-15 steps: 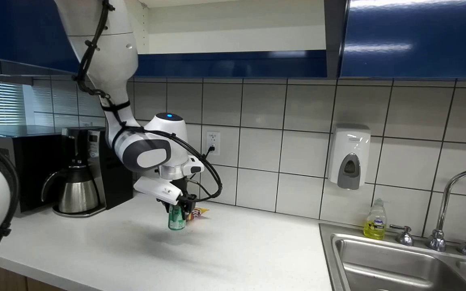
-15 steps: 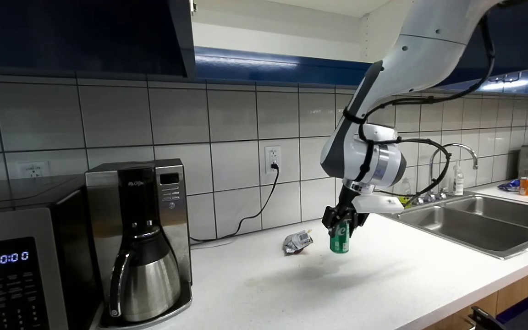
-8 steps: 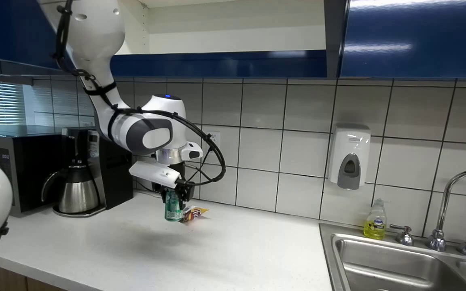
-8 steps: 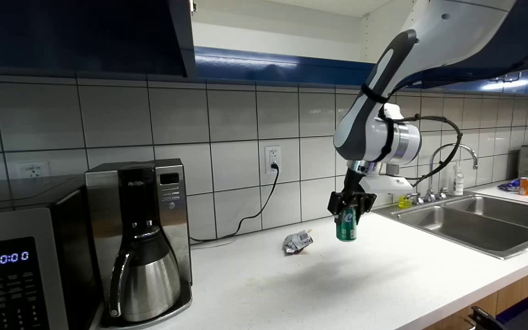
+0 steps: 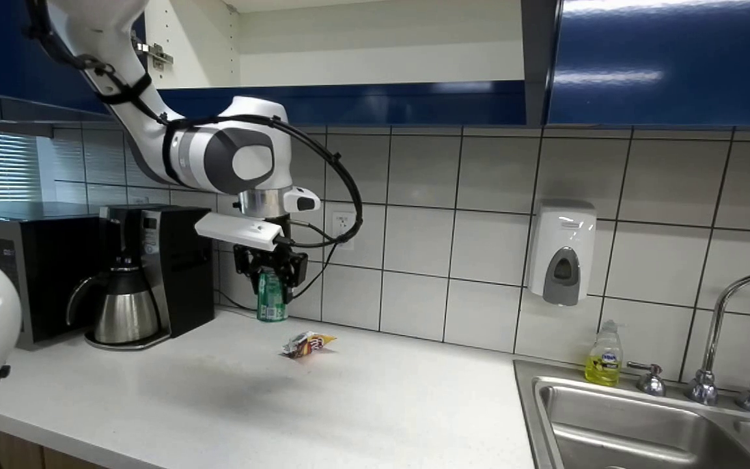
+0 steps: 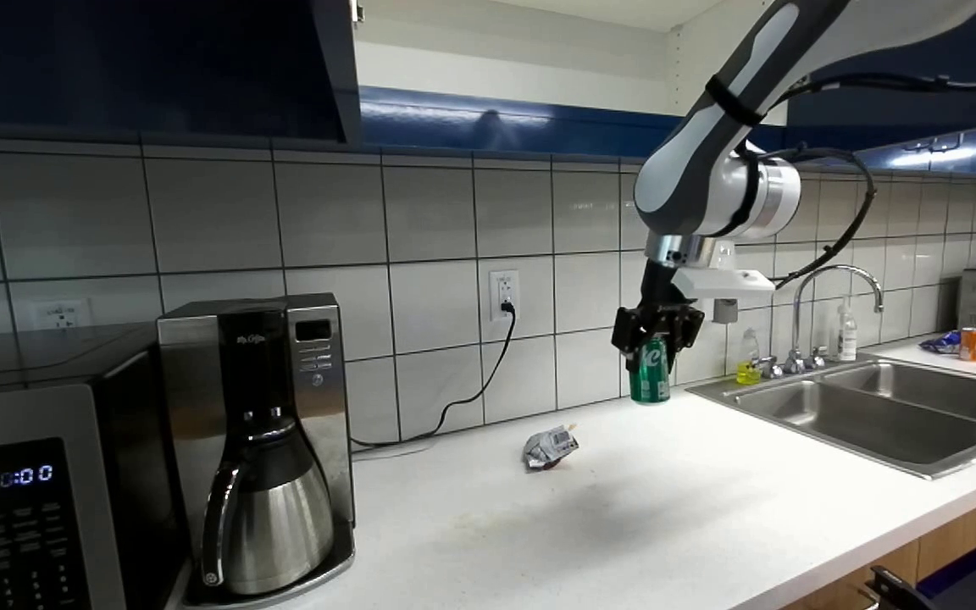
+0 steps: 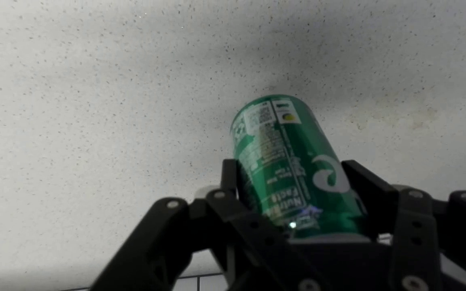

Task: Put the can in the cabinet

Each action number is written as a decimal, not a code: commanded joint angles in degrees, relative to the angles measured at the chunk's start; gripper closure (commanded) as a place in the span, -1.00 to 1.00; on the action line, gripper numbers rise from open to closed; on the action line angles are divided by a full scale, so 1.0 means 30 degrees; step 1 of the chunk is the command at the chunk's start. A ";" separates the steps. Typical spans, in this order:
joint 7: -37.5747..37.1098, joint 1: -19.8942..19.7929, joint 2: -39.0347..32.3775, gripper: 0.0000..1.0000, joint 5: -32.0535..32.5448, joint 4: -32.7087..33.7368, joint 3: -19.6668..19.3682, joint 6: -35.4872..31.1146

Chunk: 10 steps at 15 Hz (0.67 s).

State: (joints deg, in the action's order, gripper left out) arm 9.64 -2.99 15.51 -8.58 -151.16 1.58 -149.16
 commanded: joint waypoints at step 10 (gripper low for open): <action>-0.1678 0.0938 0.6476 0.18 0.0450 0.1302 -0.0396 0.7186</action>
State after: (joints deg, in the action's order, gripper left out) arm 7.05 -1.30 30.54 -8.21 -148.91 1.25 -132.51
